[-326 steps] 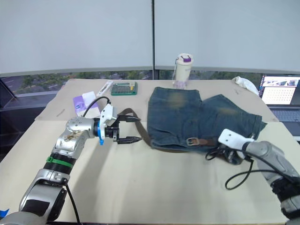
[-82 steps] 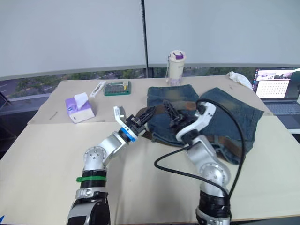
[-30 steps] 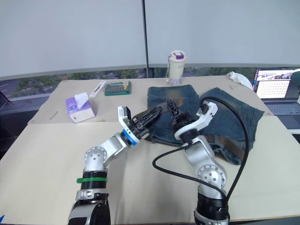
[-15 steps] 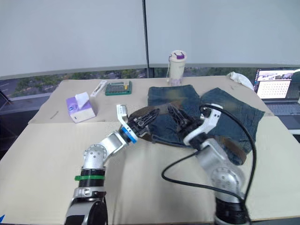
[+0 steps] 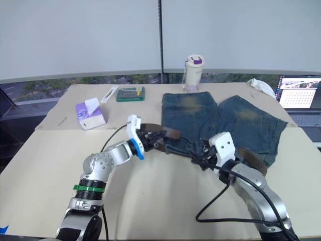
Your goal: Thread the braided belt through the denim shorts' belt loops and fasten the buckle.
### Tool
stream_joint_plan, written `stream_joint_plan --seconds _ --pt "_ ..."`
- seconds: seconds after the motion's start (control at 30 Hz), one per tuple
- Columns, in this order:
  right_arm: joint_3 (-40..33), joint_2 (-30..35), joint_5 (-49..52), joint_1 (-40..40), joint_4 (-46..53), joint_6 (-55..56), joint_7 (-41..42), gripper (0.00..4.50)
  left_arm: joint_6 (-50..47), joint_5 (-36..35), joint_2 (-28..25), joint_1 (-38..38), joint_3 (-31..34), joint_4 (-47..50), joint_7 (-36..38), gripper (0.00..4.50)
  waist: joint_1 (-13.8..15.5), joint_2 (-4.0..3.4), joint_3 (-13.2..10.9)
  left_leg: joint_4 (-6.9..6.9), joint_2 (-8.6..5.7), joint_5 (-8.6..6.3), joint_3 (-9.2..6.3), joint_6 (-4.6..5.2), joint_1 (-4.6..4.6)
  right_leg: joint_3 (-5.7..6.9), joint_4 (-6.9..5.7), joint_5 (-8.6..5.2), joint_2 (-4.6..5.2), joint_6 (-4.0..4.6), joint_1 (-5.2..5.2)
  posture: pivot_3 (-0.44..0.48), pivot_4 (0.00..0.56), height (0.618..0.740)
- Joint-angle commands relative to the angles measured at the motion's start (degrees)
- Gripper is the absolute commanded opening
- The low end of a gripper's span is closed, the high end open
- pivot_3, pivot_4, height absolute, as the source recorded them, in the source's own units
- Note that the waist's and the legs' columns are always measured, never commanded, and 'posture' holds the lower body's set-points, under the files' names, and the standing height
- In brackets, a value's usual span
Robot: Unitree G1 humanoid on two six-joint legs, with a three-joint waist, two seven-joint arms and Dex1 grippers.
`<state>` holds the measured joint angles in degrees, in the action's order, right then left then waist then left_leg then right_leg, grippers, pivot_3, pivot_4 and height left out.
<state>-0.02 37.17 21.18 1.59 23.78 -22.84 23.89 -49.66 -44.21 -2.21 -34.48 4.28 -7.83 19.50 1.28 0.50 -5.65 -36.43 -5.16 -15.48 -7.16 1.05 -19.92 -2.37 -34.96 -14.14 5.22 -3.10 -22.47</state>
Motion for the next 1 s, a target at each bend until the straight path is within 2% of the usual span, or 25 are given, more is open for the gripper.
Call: stream_joint_plan --seconds 0.03,0.27,0.53,0.9,1.0 --pt "-1.5 0.6 -3.8 -1.6 0.1 2.9 0.9 3.58 -2.3 -0.1 0.9 -2.7 -1.0 0.2 0.6 0.0 -0.1 0.12 -0.1 -0.01 0.01 0.0 0.0 -0.01 0.01 0.0 0.0 0.0 -0.02 0.0 0.0 0.0 0.15 0.74" --pt "-4.2 -1.3 -6.1 -3.3 2.0 3.8 0.2 3.58 -8.1 2.8 3.7 -4.3 -2.3 -2.1 -4.9 0.0 -0.5 0.21 -0.2 0.06 0.08 0.11 0.02 -0.19 0.08 -0.04 -0.02 -0.01 -0.05 -0.02 0.05 0.0 0.15 0.74" --pt "-6.2 -1.7 -9.3 -5.7 2.6 5.8 0.7 3.58 -12.2 6.4 4.3 -4.5 -1.1 1.1 -12.9 0.0 -0.4 0.22 -0.2 0.06 0.06 0.12 0.02 -0.23 0.1 -0.05 -0.01 -0.01 -0.03 -0.02 0.08 0.0 0.15 0.74" --pt "-6.0 -4.0 -10.1 -4.7 2.4 5.9 1.2 3.58 -12.5 7.1 8.5 -6.6 0.5 1.8 -16.7 0.0 -0.4 0.24 -0.2 0.05 0.06 0.14 0.03 -0.28 0.12 -0.05 -0.01 -0.02 -0.02 -0.03 0.12 0.0 0.15 0.74" --pt "-6.0 -4.2 -10.2 -4.7 2.4 6.0 1.2 3.58 -13.0 8.1 8.6 -6.9 -0.9 1.6 -16.8 0.0 -0.4 0.24 -0.2 0.06 0.07 0.15 0.03 -0.3 0.13 -0.04 -0.02 -0.02 -0.04 -0.03 0.12 0.0 0.15 0.74"
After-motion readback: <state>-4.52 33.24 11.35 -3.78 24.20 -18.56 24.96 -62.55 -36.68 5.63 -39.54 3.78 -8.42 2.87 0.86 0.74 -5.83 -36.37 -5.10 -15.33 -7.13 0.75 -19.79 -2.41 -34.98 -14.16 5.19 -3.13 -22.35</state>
